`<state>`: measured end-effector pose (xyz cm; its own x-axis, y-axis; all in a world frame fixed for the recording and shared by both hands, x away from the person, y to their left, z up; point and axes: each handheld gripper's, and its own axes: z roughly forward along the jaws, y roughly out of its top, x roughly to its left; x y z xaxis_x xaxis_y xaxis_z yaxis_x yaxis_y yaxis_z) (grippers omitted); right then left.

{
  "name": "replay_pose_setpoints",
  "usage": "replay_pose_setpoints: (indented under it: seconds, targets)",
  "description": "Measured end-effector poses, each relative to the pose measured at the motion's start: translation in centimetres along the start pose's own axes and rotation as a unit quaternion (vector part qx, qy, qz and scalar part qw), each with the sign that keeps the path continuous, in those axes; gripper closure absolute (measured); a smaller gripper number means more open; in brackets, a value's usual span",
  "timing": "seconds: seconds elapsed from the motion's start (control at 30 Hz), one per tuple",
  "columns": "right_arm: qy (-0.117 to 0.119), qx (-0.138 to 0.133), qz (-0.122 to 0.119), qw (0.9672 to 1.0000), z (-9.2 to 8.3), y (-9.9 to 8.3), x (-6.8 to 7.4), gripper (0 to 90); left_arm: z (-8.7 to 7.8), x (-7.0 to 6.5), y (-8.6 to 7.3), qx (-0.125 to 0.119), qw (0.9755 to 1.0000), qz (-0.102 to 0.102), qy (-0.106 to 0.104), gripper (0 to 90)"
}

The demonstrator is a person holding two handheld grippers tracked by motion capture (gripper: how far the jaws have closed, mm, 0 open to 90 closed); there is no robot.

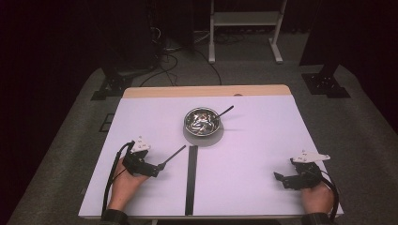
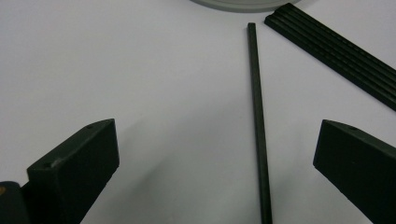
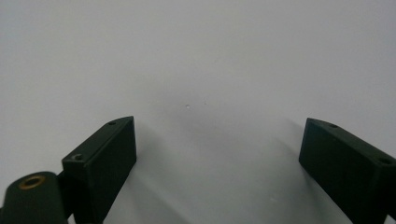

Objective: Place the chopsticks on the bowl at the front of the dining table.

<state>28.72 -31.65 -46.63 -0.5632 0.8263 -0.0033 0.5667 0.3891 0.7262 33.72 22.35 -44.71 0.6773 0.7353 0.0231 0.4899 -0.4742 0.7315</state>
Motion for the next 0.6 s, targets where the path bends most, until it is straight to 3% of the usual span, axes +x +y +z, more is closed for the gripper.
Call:
replay_pose_setpoints:
  seconds: [0.13, 0.3, 0.43, 0.6]
  targets:
    - [0.0, 0.0, 0.0, 1.0, 0.0, 0.0, 0.0, 9.4, 0.8, -0.1, -0.1, 0.012, 0.9999, 0.001, -0.004, 0.0]
    - [0.0, 0.0, 0.001, 1.0, 0.0, 0.0, 0.0, 9.5, 1.0, -0.4, 0.1, 0.009, 0.9999, 0.013, -0.002, 0.0]
    - [0.0, 0.0, 0.0, 1.0, 0.0, 0.0, 0.0, 9.4, 1.6, -0.1, 0.1, 0.037, 0.9992, -0.011, -0.007, 0.0]
    - [0.0, 0.0, 0.0, 1.0, 0.0, 0.0, 0.0, 9.4, 1.8, -0.4, 0.0, 0.031, 0.9995, -0.008, 0.001, 0.0]
